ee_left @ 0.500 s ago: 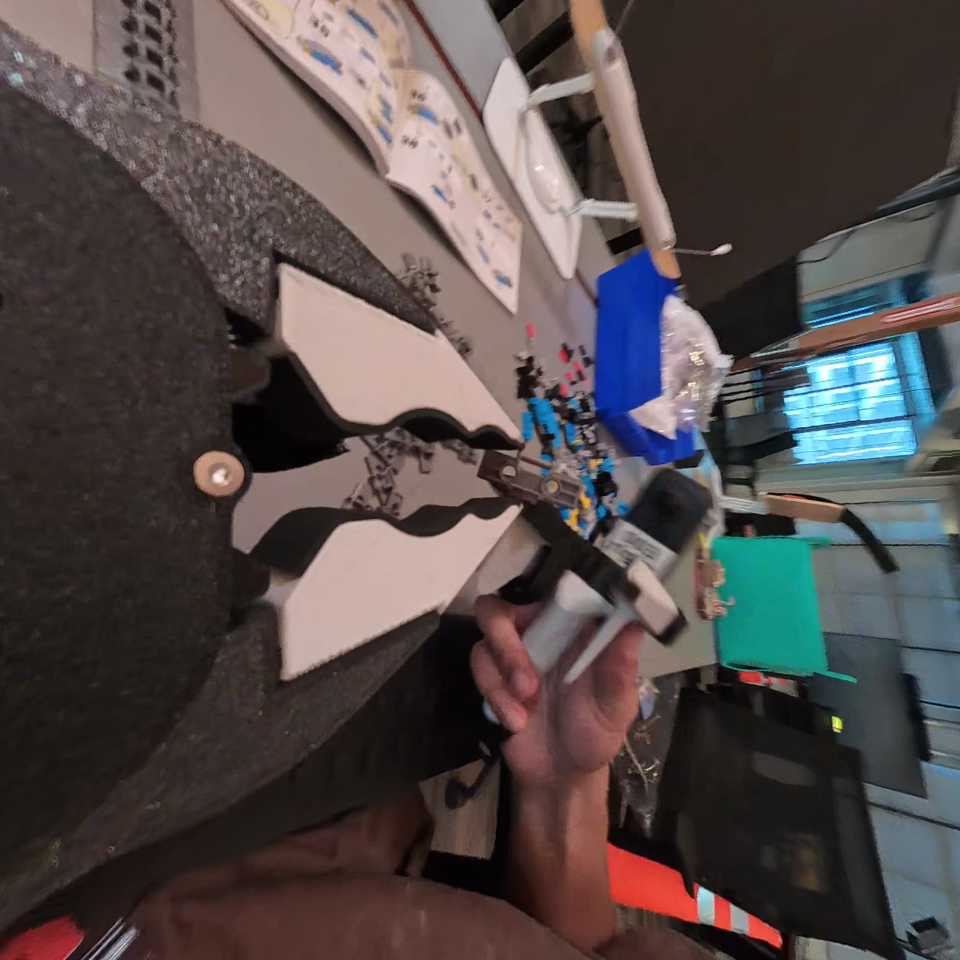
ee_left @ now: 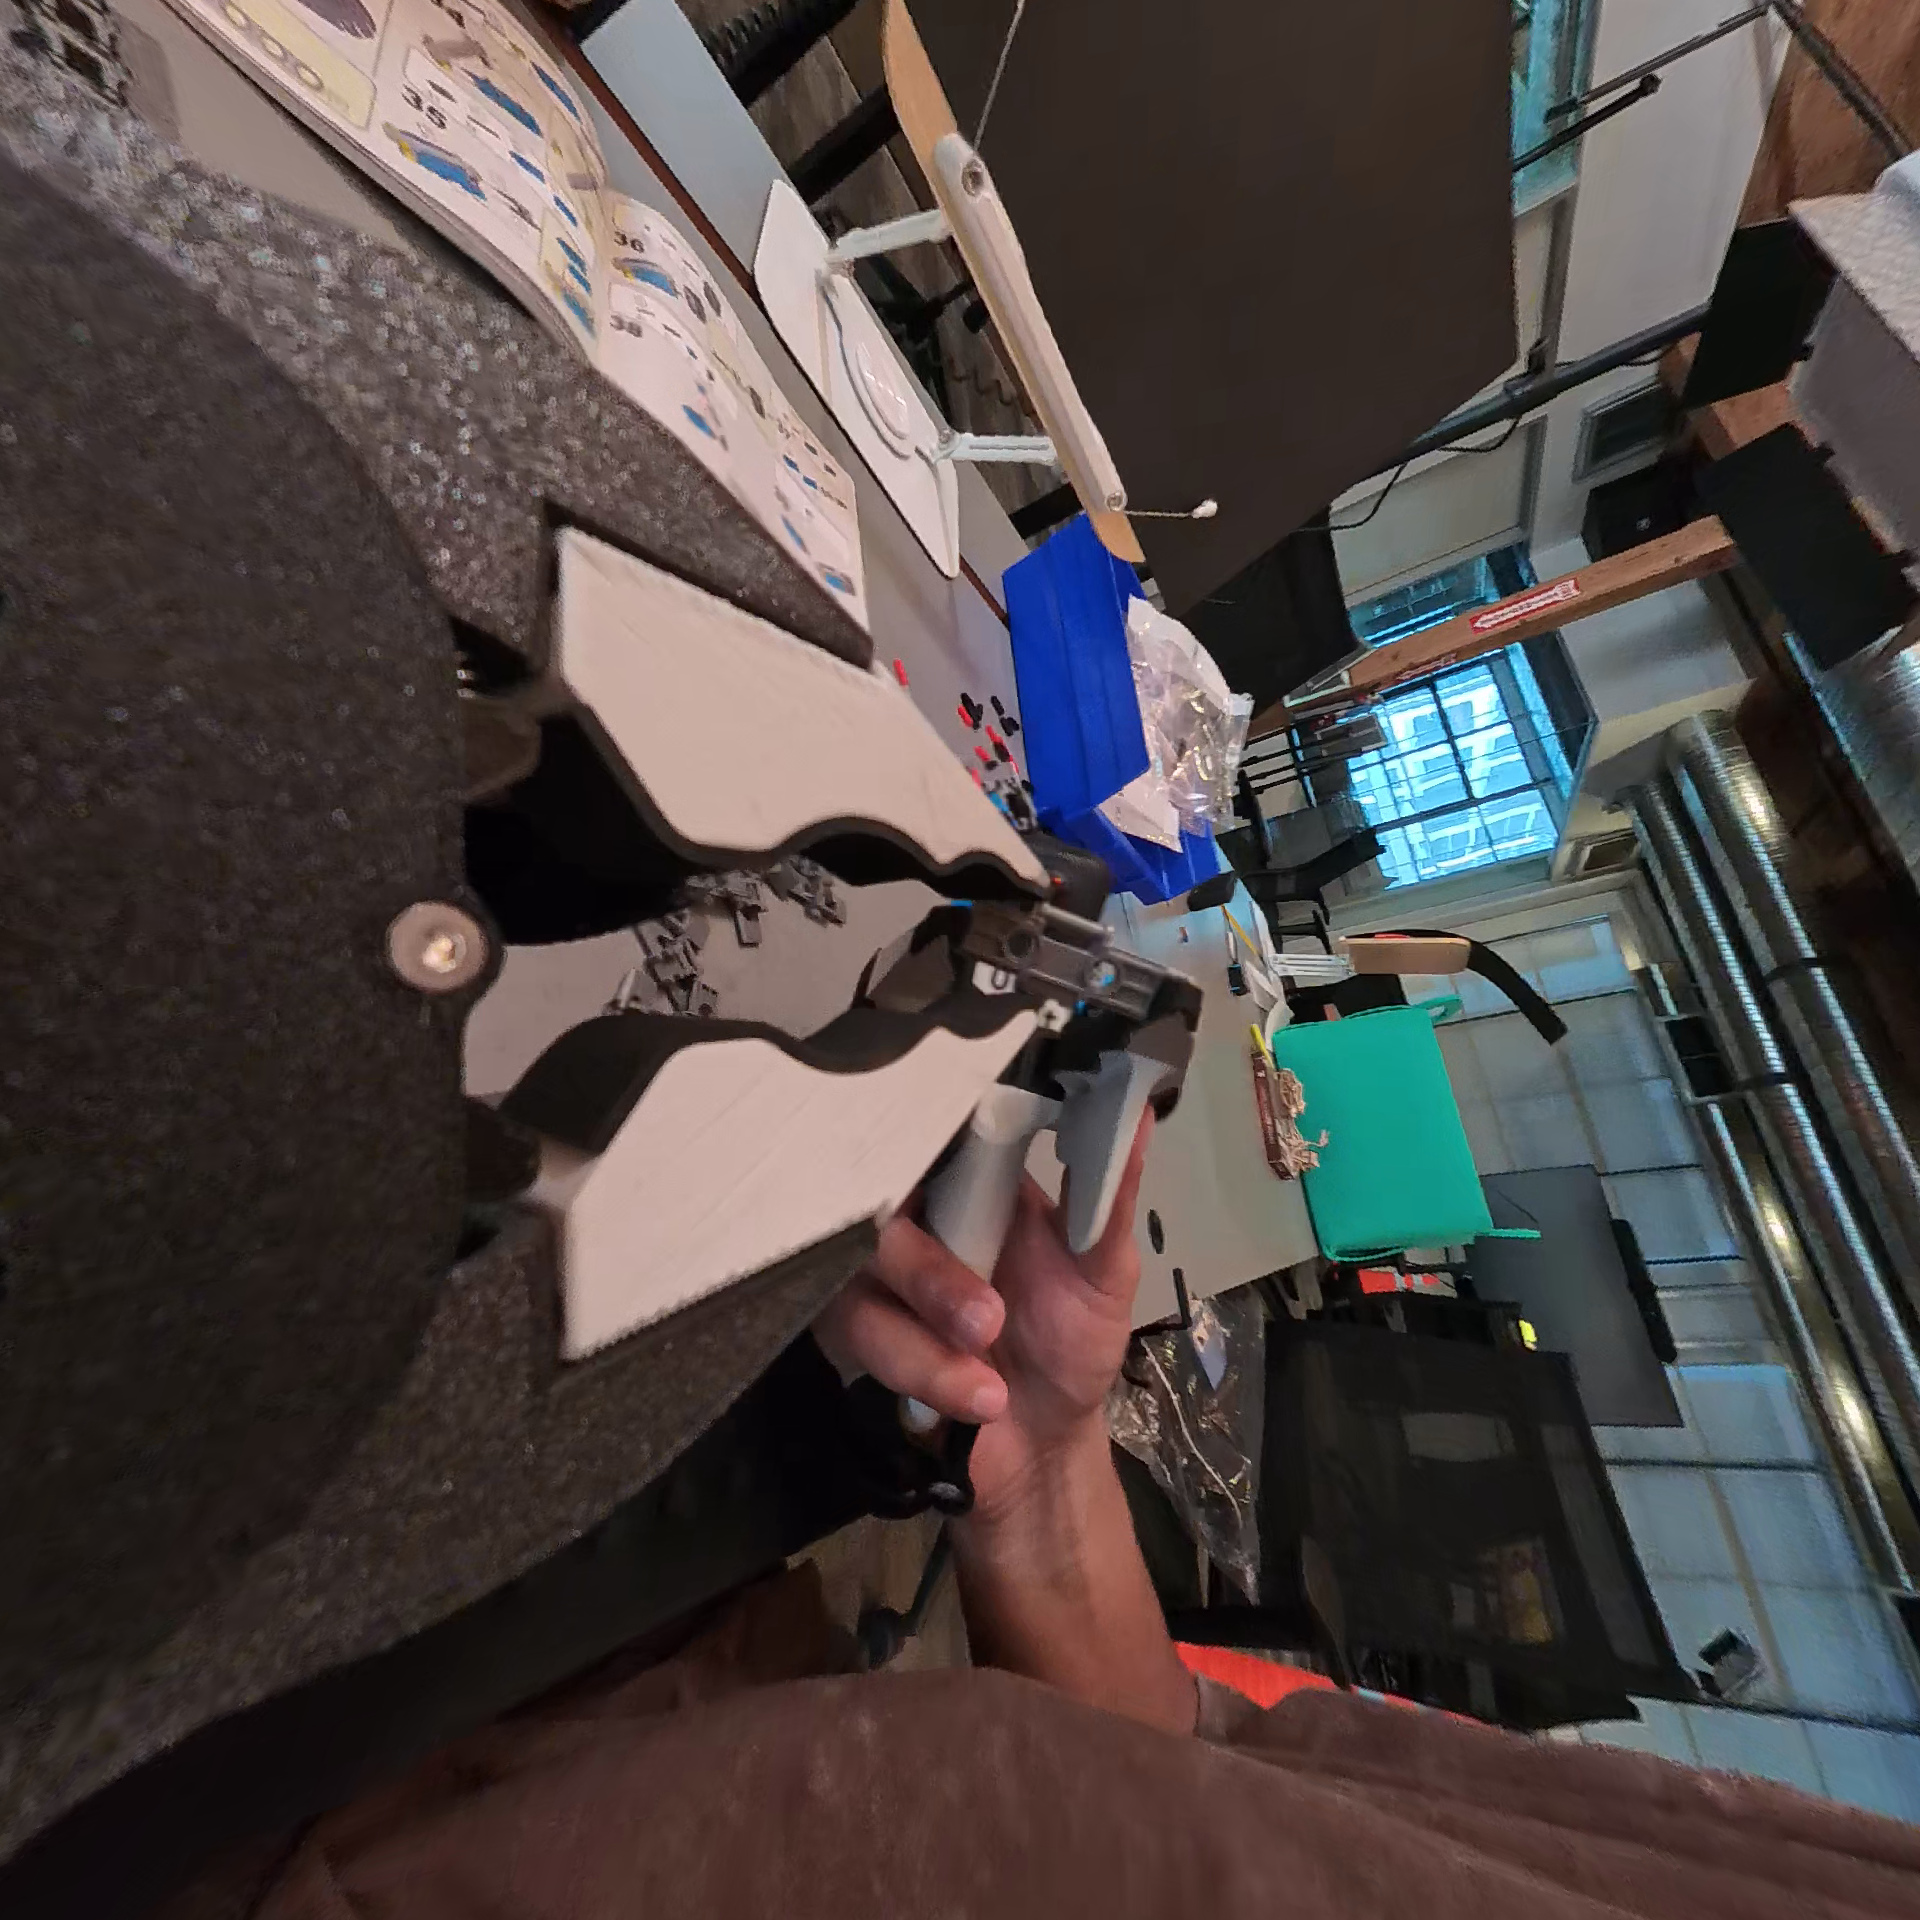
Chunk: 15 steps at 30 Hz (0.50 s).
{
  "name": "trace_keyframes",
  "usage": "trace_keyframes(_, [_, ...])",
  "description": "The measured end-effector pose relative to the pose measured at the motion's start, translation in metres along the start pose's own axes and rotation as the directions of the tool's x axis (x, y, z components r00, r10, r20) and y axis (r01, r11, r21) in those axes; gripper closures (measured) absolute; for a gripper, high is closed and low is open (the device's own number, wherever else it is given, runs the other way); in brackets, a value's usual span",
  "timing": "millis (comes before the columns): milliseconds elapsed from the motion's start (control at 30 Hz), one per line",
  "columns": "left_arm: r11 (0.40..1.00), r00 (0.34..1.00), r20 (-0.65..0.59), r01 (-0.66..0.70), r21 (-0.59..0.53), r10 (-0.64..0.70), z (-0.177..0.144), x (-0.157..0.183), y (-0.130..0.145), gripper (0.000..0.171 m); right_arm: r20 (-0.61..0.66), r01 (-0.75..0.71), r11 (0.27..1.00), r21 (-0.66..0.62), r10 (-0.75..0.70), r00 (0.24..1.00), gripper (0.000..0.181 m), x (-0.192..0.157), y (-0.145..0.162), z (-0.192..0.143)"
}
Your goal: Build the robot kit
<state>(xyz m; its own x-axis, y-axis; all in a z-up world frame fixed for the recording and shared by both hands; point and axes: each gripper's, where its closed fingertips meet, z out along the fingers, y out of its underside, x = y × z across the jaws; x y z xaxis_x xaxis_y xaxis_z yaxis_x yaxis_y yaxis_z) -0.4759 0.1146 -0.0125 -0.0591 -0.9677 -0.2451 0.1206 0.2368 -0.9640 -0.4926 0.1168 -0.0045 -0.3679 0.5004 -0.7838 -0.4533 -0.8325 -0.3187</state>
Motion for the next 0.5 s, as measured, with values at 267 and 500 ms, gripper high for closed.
trace_keyframes(267, [0.999,1.000,-0.008,0.005,0.054,-0.005,-0.003,0.002,-0.009,0.155,0.076,-0.040,0.999,-0.019,0.041,0.996,0.141,-0.006,-0.001,0.000])
trace_keyframes(500, [0.998,0.999,-0.035,0.030,0.055,-0.028,-0.002,0.008,-0.007,0.155,0.107,-0.031,0.997,-0.067,0.038,0.994,0.140,-0.009,0.009,0.006])
